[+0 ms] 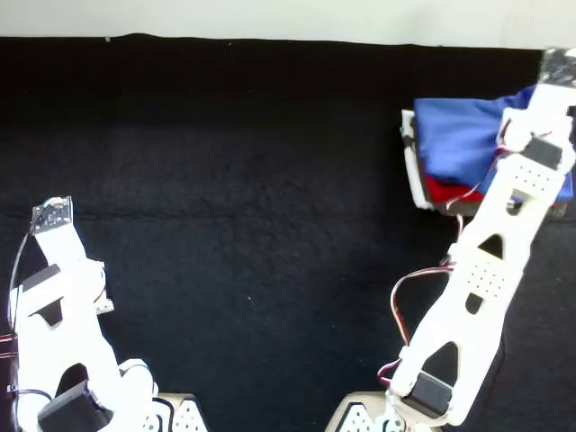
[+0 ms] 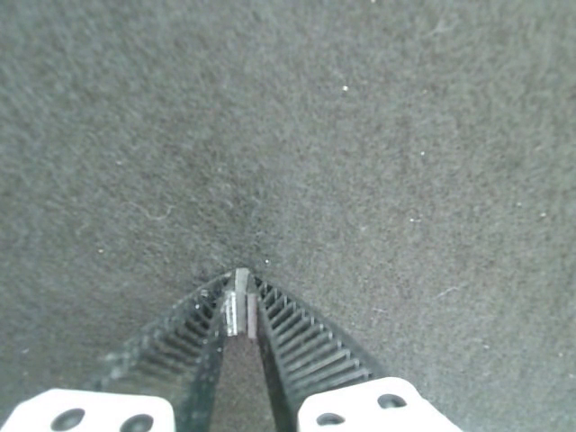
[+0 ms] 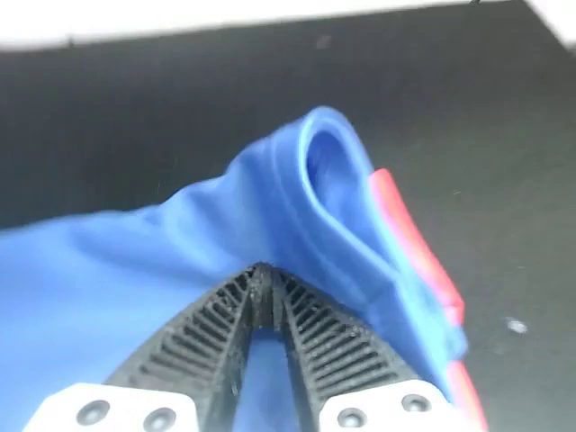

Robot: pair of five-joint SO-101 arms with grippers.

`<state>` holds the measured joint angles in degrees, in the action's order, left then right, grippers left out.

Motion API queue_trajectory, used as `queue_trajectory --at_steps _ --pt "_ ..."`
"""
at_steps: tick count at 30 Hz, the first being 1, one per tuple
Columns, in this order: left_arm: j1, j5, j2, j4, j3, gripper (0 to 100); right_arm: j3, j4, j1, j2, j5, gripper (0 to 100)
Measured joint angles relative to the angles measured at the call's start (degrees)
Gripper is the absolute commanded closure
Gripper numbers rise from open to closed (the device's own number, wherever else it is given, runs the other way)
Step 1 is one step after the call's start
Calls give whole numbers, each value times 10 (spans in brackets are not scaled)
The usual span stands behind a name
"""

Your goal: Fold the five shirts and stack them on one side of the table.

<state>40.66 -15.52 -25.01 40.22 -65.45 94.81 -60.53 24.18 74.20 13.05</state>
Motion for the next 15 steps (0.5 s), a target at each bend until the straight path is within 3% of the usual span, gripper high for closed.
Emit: queue_trajectory --at_steps 15 --pt "0 0 0 0 0 990 -1 78 40 21 -8 988"
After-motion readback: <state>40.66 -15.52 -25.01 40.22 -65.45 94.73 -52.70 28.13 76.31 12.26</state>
